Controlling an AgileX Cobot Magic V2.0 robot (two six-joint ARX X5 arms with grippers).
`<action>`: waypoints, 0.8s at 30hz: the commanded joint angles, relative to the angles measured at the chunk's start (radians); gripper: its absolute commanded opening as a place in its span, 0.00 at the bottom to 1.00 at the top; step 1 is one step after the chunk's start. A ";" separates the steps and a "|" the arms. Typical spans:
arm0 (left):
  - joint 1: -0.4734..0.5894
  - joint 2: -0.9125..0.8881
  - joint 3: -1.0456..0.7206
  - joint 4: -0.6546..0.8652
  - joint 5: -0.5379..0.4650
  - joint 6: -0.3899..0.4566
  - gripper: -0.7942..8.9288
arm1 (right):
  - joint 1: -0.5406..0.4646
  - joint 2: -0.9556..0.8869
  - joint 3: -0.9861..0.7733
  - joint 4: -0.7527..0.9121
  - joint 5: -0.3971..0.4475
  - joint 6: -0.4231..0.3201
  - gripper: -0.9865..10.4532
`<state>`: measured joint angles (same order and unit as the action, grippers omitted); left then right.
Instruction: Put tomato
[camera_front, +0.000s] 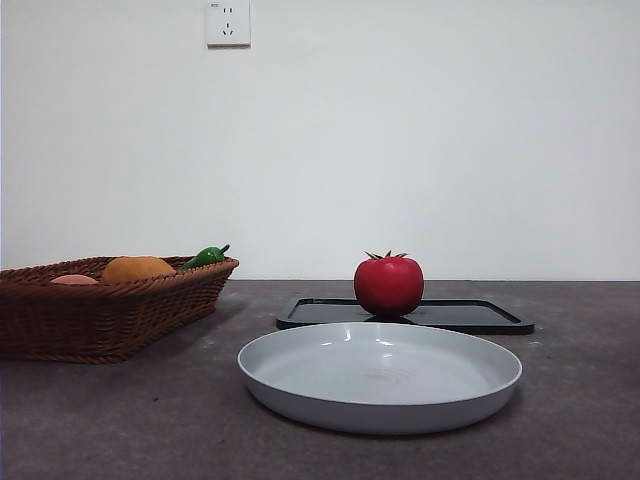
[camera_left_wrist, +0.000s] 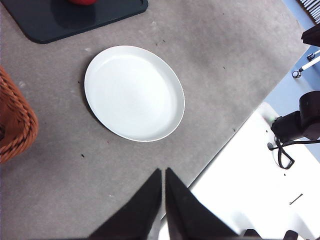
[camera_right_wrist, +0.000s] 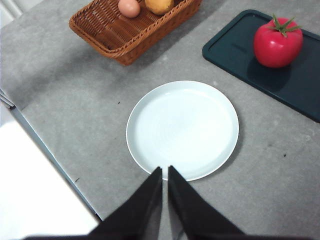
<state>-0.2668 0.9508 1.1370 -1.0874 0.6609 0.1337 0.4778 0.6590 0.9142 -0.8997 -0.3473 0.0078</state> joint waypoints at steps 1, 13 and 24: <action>-0.003 0.009 0.020 0.010 0.006 0.012 0.09 | 0.006 0.005 0.009 0.011 -0.003 0.010 0.09; -0.003 0.009 0.020 0.010 0.006 0.012 0.09 | 0.006 0.005 0.009 0.011 -0.003 0.010 0.09; 0.028 -0.060 0.016 0.133 -0.019 0.011 0.09 | 0.006 0.005 0.009 0.011 -0.003 0.010 0.09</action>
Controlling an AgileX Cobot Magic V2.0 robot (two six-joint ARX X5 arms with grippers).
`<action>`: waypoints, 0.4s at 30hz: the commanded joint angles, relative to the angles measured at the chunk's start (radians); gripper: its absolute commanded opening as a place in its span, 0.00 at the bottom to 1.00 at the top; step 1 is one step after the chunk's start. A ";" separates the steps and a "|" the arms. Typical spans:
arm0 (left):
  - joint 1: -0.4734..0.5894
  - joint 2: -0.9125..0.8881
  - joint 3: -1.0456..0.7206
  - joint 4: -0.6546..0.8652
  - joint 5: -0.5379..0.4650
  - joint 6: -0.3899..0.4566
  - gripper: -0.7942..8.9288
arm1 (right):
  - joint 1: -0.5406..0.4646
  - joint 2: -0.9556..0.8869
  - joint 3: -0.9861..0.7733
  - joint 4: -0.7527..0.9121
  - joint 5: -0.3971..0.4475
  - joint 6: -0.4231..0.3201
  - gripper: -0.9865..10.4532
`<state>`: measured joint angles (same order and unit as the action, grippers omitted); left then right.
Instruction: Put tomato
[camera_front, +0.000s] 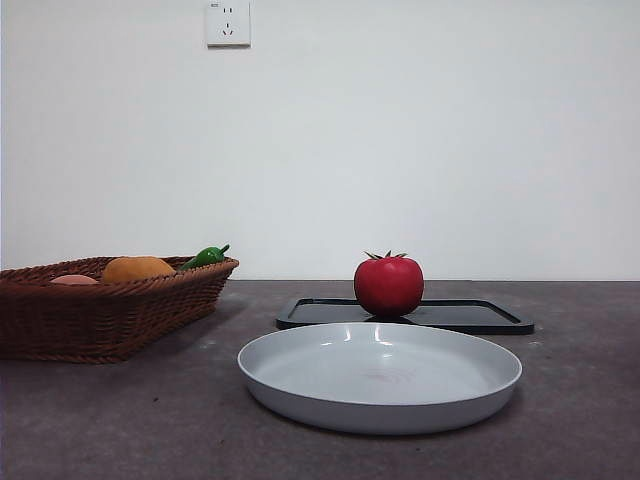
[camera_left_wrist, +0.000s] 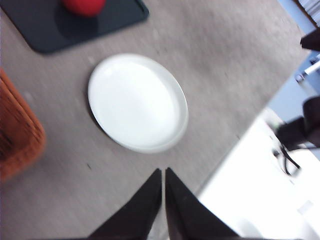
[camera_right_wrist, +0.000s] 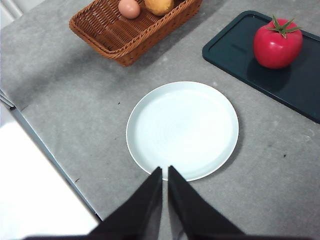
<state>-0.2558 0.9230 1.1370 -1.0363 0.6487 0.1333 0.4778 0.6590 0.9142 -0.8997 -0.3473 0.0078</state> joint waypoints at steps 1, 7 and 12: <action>0.034 -0.056 0.010 0.148 -0.007 0.012 0.09 | 0.006 0.005 0.009 0.012 -0.003 0.010 0.09; 0.142 -0.246 -0.161 0.607 -0.127 0.005 0.09 | 0.006 0.005 0.009 0.018 -0.003 0.010 0.09; 0.218 -0.429 -0.386 0.846 -0.403 0.005 0.09 | 0.006 0.005 0.009 0.018 -0.003 0.010 0.09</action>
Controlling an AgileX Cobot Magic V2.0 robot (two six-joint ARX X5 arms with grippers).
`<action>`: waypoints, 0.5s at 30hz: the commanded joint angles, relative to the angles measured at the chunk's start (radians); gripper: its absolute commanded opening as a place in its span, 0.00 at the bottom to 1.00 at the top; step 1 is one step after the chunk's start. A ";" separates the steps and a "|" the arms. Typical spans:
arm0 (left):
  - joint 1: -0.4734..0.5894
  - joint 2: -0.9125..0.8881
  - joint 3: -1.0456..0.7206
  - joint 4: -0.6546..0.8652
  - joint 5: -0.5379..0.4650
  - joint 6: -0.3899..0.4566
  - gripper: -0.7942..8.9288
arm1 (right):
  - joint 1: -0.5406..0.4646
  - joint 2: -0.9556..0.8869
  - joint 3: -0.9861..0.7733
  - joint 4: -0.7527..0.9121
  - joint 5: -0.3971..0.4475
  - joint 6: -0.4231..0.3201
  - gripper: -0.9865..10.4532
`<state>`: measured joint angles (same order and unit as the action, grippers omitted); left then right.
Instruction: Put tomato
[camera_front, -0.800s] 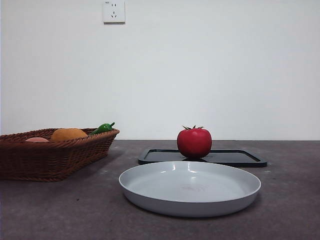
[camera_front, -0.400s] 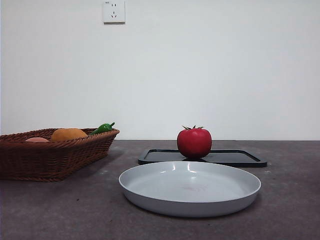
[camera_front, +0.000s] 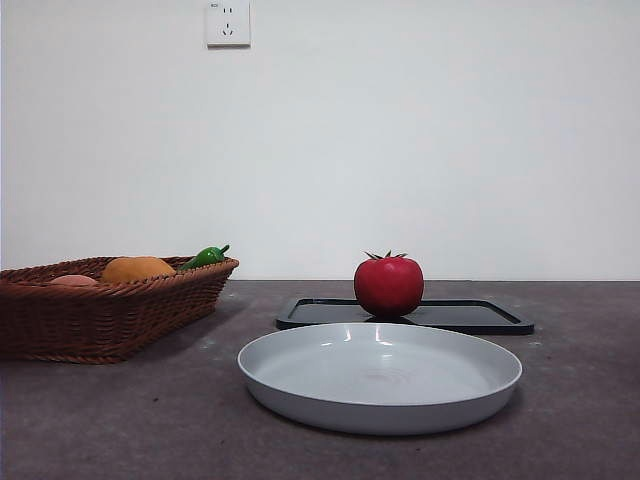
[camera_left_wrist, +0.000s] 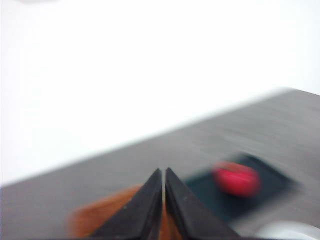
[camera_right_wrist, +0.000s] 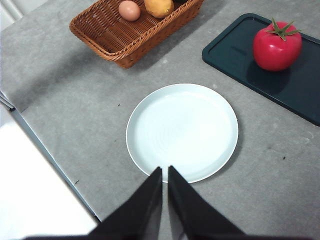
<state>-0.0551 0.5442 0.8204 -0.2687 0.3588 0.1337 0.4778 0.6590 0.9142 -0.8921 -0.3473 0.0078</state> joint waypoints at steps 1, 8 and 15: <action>0.029 -0.083 -0.114 0.109 -0.165 0.005 0.09 | 0.006 0.005 0.009 0.010 -0.003 0.010 0.09; 0.077 -0.269 -0.364 0.188 -0.289 0.008 0.09 | 0.006 0.005 0.009 0.010 -0.003 0.010 0.09; 0.089 -0.386 -0.562 0.187 -0.290 0.007 0.09 | 0.006 0.005 0.009 0.010 -0.003 0.010 0.09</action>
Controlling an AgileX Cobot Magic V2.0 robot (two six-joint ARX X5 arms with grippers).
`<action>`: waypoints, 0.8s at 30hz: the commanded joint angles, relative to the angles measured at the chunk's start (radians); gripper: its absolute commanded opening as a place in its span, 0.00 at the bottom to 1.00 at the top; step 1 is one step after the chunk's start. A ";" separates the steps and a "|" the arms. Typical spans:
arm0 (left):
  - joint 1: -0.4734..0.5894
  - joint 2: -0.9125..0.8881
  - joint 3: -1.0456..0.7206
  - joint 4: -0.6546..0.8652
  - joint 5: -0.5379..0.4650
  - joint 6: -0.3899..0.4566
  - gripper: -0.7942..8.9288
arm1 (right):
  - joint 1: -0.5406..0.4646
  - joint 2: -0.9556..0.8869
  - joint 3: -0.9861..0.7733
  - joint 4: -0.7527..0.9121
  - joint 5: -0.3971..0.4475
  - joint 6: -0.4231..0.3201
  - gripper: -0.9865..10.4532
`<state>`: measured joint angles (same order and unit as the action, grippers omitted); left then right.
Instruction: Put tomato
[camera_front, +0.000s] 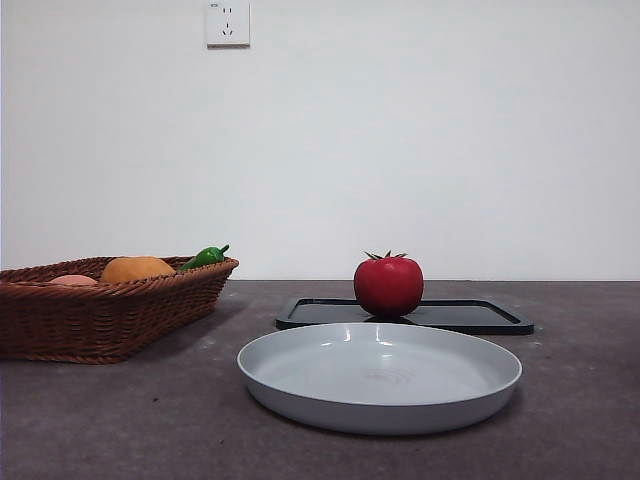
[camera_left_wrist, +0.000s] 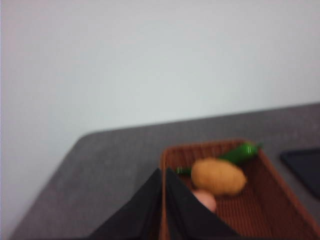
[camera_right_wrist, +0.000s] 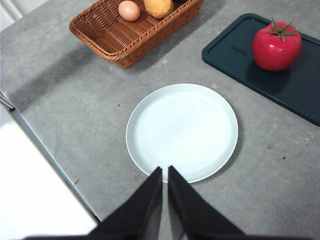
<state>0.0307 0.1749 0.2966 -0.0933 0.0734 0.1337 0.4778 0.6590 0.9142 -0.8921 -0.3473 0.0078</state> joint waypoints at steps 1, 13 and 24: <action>0.003 -0.030 -0.065 0.012 -0.004 0.004 0.09 | 0.006 0.005 0.009 0.010 -0.003 0.010 0.09; 0.003 -0.164 -0.242 0.002 -0.004 0.003 0.09 | 0.006 0.005 0.009 0.010 -0.003 0.010 0.09; 0.003 -0.172 -0.285 -0.072 -0.004 -0.024 0.09 | 0.006 0.005 0.009 0.010 -0.003 0.010 0.09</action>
<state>0.0307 0.0044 0.0326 -0.1669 0.0734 0.1173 0.4778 0.6590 0.9142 -0.8921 -0.3473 0.0078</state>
